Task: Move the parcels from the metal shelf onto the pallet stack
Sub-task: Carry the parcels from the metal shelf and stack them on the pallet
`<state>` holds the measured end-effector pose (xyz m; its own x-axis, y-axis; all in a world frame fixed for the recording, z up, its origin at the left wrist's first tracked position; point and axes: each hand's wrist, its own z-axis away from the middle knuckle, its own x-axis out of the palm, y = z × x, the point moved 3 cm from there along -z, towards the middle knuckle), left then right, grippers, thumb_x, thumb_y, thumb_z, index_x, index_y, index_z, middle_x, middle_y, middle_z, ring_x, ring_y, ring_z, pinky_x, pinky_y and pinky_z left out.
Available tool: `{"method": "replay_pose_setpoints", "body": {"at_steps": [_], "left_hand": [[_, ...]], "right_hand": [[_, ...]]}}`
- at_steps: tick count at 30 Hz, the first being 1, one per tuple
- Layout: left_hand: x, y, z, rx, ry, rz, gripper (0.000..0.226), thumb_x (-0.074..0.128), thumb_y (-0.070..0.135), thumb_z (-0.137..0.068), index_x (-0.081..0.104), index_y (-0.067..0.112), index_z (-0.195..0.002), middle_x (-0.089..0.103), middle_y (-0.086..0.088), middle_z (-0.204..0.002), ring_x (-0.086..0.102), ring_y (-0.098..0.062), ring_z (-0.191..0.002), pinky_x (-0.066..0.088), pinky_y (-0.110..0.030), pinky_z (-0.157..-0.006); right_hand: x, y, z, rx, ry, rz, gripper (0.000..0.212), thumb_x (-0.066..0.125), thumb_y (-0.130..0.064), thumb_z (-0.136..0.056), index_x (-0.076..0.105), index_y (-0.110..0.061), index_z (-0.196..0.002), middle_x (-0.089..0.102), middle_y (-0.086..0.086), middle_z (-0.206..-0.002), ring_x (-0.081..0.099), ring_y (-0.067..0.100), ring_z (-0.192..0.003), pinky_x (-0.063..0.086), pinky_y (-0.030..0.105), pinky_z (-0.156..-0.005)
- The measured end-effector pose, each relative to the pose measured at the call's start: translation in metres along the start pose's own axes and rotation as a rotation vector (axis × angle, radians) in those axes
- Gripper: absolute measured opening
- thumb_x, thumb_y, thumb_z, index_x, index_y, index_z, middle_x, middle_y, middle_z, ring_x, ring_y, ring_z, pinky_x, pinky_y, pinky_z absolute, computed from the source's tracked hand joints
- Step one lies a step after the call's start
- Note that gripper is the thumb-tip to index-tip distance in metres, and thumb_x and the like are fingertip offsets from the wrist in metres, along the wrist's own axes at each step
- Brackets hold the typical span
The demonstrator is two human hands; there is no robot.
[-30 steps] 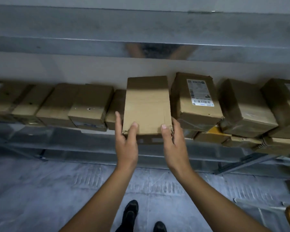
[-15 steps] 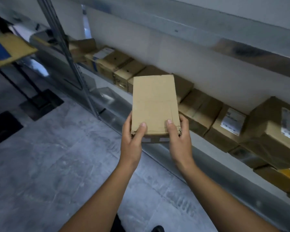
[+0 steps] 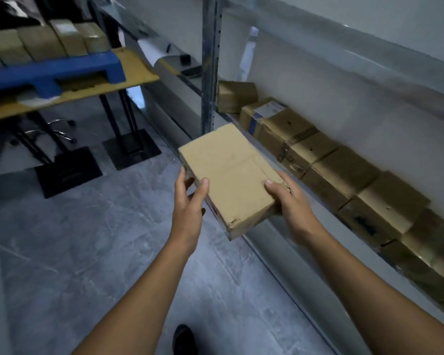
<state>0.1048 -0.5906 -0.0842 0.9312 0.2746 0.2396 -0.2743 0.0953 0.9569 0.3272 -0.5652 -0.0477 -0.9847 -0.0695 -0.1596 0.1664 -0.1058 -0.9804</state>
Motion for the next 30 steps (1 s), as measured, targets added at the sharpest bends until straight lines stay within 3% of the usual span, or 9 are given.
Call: {"method": "replay_pose_setpoints", "body": {"at_steps": [4, 8, 13, 16, 19, 21, 24, 27, 30], "left_hand": [[-0.067, 0.027, -0.036, -0.008, 0.168, 0.103, 0.083, 0.069, 0.070, -0.079, 0.032, 0.053, -0.152, 0.050, 0.029, -0.137, 0.054, 0.000, -0.120, 0.056, -0.044, -0.091], [-0.121, 0.046, -0.055, 0.014, 0.269, 0.149, 0.087, 0.073, 0.066, -0.075, 0.037, 0.049, -0.152, 0.058, 0.027, -0.135, 0.067, 0.004, -0.108, 0.060, -0.041, -0.084], [-0.176, 0.050, -0.078, 0.040, 0.423, 0.192, 0.031, 0.071, 0.047, -0.088, 0.062, 0.039, -0.116, 0.075, 0.025, -0.102, 0.072, 0.005, -0.090, 0.058, -0.040, -0.077], [-0.204, 0.052, -0.094, 0.054, 0.542, 0.200, 0.015, 0.069, 0.039, -0.097, 0.062, 0.038, -0.110, 0.075, 0.025, -0.095, 0.072, 0.005, -0.085, 0.060, -0.047, -0.084], [-0.230, 0.062, -0.117, 0.073, 0.641, 0.212, 0.018, 0.070, 0.037, -0.097, 0.062, 0.034, -0.113, 0.076, 0.018, -0.105, 0.073, -0.003, -0.098, 0.058, -0.052, -0.097], [-0.246, 0.073, -0.137, 0.101, 0.709, 0.203, 0.018, 0.072, 0.038, -0.095, 0.064, 0.035, -0.111, 0.076, 0.012, -0.111, 0.073, -0.012, -0.105, 0.057, -0.056, -0.099], [-0.266, 0.090, -0.176, 0.152, 0.773, 0.187, 0.010, 0.074, 0.048, -0.086, 0.067, 0.048, -0.092, 0.076, 0.017, -0.102, 0.073, -0.010, -0.101, 0.056, -0.057, -0.100], [-0.279, 0.105, -0.219, 0.174, 0.830, 0.160, 0.023, 0.074, 0.057, -0.076, 0.065, 0.046, -0.093, 0.076, 0.020, -0.099, 0.073, -0.004, -0.094, 0.057, -0.054, -0.100], [-0.285, 0.118, -0.261, 0.178, 0.863, 0.162, 0.032, 0.074, 0.060, -0.074, 0.064, 0.042, -0.098, 0.076, 0.019, -0.101, 0.073, -0.005, -0.095, 0.057, -0.053, -0.099]], "right_hand": [[0.051, -0.024, -0.045, 0.005, -0.197, 0.040, 0.034, 0.065, -0.051, -0.086, 0.072, -0.034, -0.114, 0.071, -0.013, -0.093, 0.067, 0.003, -0.086, 0.056, 0.024, -0.068], [0.101, -0.042, -0.082, 0.045, -0.381, 0.102, 0.039, 0.067, -0.059, -0.077, 0.075, -0.039, -0.110, 0.071, -0.005, -0.096, 0.066, 0.015, -0.092, 0.053, 0.036, -0.078], [0.172, -0.056, -0.126, 0.019, -0.464, 0.149, 0.037, 0.062, -0.068, -0.080, 0.074, -0.045, -0.106, 0.073, -0.010, -0.094, 0.069, 0.016, -0.094, 0.056, 0.045, -0.086], [0.218, -0.055, -0.149, 0.007, -0.422, 0.112, 0.051, 0.061, -0.076, -0.074, 0.069, -0.047, -0.115, 0.074, -0.007, -0.111, 0.071, 0.020, -0.109, 0.060, 0.042, -0.087], [0.261, -0.053, -0.173, -0.012, -0.391, 0.082, 0.080, 0.060, -0.081, -0.072, 0.053, -0.039, -0.140, 0.063, -0.007, -0.131, 0.066, 0.017, -0.120, 0.057, 0.044, -0.098], [0.288, -0.053, -0.188, -0.041, -0.383, 0.050, 0.087, 0.060, -0.081, -0.075, 0.043, -0.039, -0.148, 0.057, -0.009, -0.140, 0.061, 0.015, -0.128, 0.052, 0.052, -0.108], [0.325, -0.055, -0.213, -0.101, -0.384, 0.015, 0.090, 0.059, -0.081, -0.078, 0.031, -0.044, -0.155, 0.044, -0.010, -0.154, 0.049, 0.013, -0.141, 0.046, 0.055, -0.115], [0.353, -0.062, -0.243, -0.138, -0.388, 0.049, 0.096, 0.053, -0.085, -0.078, 0.021, -0.045, -0.160, 0.030, -0.010, -0.164, 0.035, 0.009, -0.149, 0.037, 0.048, -0.122], [0.377, -0.073, -0.278, -0.167, -0.440, 0.010, 0.091, 0.053, -0.083, -0.078, 0.020, -0.052, -0.157, 0.031, -0.013, -0.159, 0.037, -0.015, -0.137, 0.043, 0.021, -0.111]]}}
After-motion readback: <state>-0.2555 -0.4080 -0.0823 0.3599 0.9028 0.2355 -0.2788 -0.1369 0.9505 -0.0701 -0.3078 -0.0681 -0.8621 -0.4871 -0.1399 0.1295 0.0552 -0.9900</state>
